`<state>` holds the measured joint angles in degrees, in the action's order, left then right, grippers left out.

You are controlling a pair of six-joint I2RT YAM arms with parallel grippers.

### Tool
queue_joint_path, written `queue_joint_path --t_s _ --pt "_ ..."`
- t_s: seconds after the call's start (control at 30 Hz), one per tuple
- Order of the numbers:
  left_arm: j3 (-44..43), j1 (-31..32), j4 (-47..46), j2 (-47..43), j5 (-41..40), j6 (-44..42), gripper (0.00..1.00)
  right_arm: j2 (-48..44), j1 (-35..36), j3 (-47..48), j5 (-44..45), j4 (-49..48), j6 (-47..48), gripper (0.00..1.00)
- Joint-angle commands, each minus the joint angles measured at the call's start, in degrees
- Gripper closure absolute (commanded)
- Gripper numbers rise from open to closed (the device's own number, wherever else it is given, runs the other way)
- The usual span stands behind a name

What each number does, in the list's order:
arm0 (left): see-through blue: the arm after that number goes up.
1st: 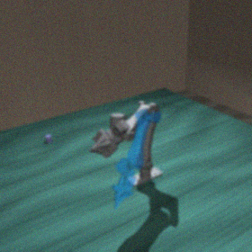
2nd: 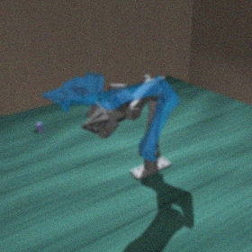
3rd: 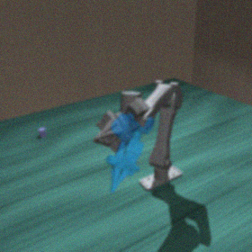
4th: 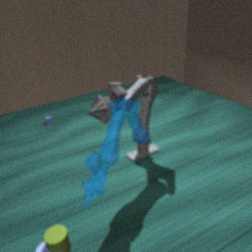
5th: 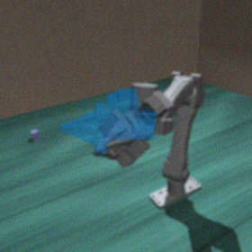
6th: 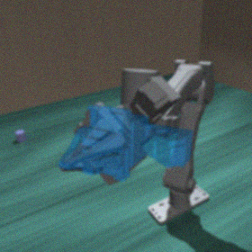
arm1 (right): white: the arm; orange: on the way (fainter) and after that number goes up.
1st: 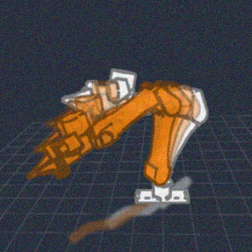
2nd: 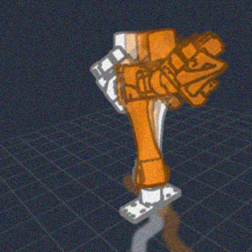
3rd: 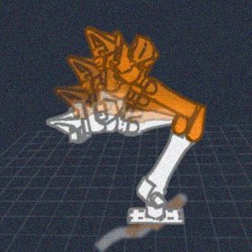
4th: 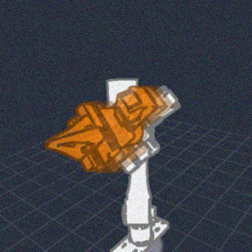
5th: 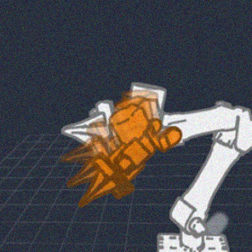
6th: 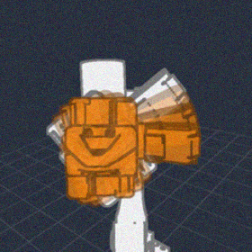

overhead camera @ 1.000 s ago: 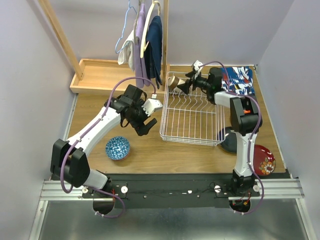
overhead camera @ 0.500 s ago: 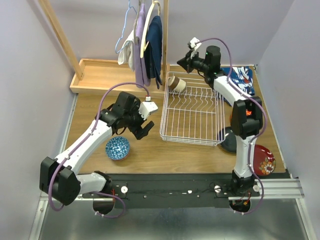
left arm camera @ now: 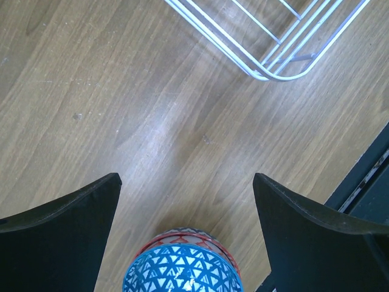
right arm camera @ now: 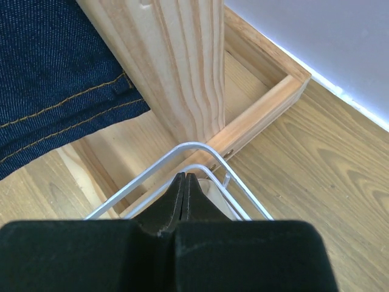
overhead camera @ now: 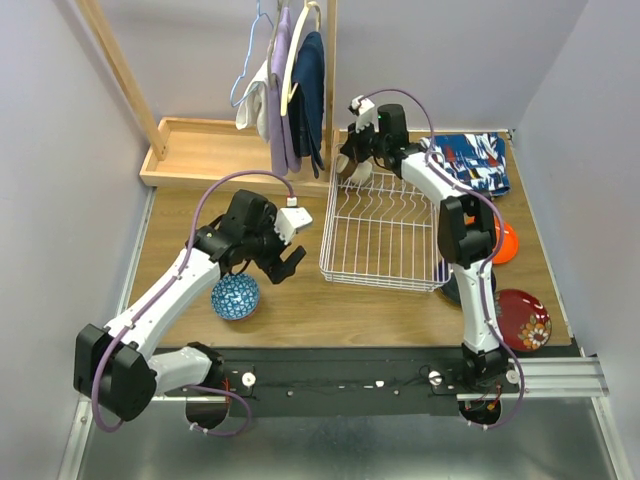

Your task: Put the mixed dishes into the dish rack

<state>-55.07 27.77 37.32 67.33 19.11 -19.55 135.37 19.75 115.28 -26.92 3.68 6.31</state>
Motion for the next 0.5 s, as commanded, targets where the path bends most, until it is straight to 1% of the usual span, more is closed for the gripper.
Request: queue_joint_path --t_s 0.0,0.23,0.37,0.47 --pt "1.1 -0.6 -1.2 -1.7 1.4 1.2 0.01 2.4 0.5 3.5 4.9 8.4 2.0 0.99" --pt "1.7 -0.7 -2.2 -1.7 1.9 1.3 0.01 -1.2 0.5 -0.8 7.9 11.2 7.2 1.00" --pt "2.4 -0.7 -3.4 -1.6 2.7 1.4 0.01 -4.8 0.5 -5.3 11.3 12.1 9.8 1.00" --pt "3.4 -0.9 -5.4 -1.3 0.6 2.0 0.01 -5.9 0.4 -6.5 14.6 14.1 11.8 1.00"
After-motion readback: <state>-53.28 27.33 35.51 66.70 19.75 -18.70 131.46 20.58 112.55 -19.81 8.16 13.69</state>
